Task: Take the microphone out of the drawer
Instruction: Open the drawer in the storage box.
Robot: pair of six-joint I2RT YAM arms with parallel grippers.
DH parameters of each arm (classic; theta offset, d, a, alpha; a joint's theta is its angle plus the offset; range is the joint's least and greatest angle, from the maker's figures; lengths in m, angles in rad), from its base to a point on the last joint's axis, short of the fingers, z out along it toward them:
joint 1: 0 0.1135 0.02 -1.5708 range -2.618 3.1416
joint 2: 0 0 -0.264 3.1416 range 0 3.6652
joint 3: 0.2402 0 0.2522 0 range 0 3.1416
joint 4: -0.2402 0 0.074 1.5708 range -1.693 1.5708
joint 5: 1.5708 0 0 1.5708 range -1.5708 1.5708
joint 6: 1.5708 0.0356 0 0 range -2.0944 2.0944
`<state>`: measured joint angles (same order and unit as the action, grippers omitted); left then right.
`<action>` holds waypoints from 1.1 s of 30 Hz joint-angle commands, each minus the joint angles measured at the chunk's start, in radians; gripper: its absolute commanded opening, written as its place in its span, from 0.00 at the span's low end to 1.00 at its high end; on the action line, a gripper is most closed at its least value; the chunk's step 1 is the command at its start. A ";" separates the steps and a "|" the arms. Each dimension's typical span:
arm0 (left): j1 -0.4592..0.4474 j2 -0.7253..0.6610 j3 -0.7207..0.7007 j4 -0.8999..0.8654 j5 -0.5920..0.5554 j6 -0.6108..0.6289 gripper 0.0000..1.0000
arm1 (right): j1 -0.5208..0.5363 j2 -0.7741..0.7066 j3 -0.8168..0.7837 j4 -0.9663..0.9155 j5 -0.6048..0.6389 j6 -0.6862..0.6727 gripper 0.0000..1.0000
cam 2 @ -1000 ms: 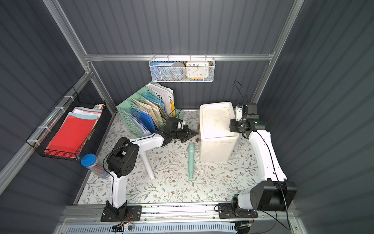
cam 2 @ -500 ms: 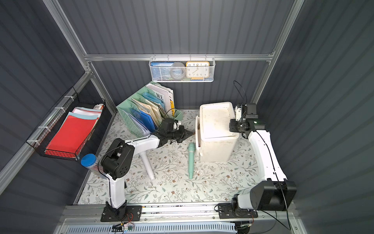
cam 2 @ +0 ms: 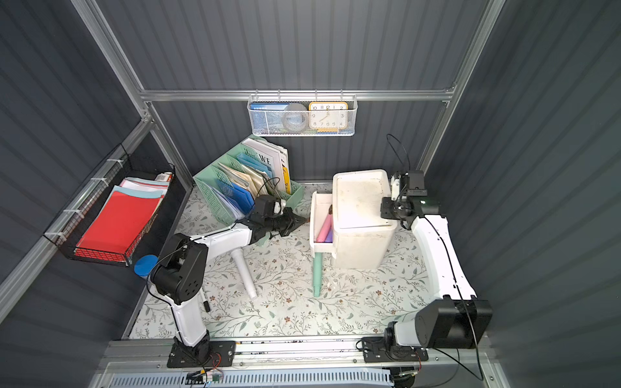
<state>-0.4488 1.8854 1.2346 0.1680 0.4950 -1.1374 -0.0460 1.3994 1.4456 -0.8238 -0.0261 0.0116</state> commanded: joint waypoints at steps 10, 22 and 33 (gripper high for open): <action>0.038 -0.111 -0.020 -0.205 -0.237 0.100 0.00 | -0.026 0.035 -0.021 -0.145 0.022 0.088 0.00; 0.038 -0.133 0.000 -0.237 -0.292 0.147 0.09 | -0.028 0.036 -0.022 -0.142 -0.006 0.092 0.00; 0.023 -0.109 0.150 -0.326 -0.313 0.260 0.50 | -0.028 0.039 -0.023 -0.135 -0.049 0.094 0.00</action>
<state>-0.4202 1.7836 1.3487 -0.1017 0.2077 -0.9405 -0.0528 1.4029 1.4494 -0.8272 -0.0402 0.0219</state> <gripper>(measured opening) 0.499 0.206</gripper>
